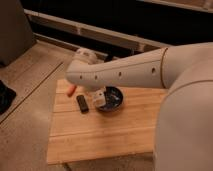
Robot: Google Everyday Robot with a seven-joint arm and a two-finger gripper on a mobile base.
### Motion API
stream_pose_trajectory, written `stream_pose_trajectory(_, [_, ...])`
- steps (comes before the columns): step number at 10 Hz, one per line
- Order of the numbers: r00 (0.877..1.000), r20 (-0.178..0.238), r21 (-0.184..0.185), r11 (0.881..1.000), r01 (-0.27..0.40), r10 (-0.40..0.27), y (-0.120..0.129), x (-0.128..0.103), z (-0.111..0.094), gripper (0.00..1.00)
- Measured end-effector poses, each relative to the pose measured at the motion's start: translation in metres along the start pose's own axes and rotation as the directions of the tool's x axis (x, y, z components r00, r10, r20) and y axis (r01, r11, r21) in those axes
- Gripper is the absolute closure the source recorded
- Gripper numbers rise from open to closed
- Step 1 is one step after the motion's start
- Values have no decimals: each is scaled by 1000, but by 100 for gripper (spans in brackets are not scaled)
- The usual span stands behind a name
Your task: Place the bottle in the ceramic bowl
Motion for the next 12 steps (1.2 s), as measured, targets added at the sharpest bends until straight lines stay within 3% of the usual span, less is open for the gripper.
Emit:
stream_pose_trajectory(2, [988,120,-57,993,101,-94,42,-2,-29,100])
stream_pose_trajectory(4, [971,183,-131,975,179,-153,84,22,-57,100])
stream_pose_trajectory(6, [964,193,-169,962,214,-181,109,41,-71,100])
stream_pose_trajectory(10, [968,183,-170,964,205,-174,106,41,-66,100])
stream_pose_trajectory(12, [984,127,-127,982,140,-124,59,43,-38,100])
